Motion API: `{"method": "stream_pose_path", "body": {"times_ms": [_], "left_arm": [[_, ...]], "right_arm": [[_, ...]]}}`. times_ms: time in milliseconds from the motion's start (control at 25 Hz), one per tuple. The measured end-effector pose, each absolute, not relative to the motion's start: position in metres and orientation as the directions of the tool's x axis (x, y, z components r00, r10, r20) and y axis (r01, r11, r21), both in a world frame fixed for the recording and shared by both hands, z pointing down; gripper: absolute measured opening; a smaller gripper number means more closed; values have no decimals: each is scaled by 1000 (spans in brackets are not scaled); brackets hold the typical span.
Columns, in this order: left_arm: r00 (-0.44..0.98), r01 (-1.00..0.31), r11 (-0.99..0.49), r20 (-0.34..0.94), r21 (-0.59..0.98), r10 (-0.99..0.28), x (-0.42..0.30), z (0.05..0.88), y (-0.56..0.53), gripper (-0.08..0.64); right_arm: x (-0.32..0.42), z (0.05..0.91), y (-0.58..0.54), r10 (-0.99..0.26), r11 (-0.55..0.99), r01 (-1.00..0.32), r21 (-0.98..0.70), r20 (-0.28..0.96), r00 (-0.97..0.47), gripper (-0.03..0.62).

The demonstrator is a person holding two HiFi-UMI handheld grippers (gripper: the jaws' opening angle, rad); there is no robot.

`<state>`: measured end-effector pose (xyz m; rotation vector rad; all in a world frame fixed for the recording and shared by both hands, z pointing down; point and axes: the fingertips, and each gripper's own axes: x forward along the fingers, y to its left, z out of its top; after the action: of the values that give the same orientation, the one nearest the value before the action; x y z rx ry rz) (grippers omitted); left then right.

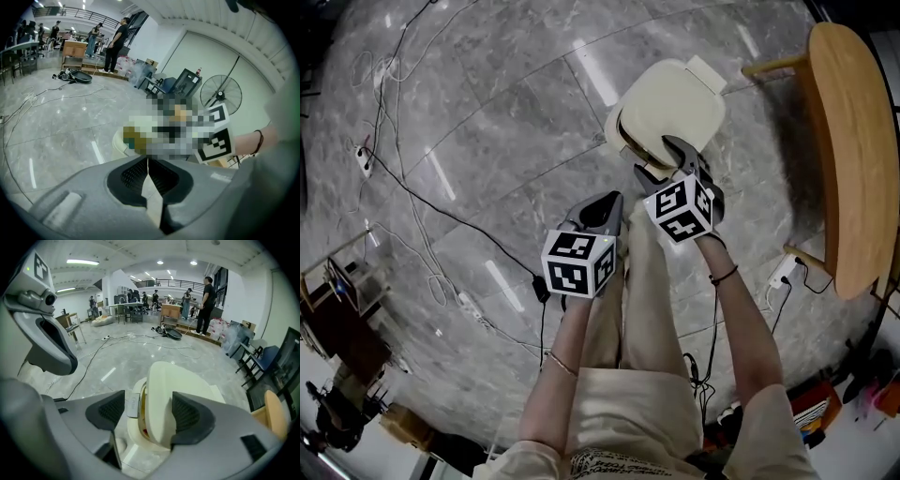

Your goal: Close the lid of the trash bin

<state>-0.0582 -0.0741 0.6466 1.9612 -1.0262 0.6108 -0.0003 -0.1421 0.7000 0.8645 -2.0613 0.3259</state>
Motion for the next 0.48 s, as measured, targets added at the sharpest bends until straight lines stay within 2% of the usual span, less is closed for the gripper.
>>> {"method": "stream_pose_path", "body": {"times_ms": [320, 480], "left_arm": [[530, -847, -311, 726, 430, -439, -58, 661, -72, 25], [520, -854, -289, 727, 432, -448, -58, 671, -74, 23]], "right_arm": [[-5, 714, -140, -439, 709, -705, 1, 784, -440, 311], [-4, 722, -139, -438, 698, -716, -20, 779, -449, 273]]}}
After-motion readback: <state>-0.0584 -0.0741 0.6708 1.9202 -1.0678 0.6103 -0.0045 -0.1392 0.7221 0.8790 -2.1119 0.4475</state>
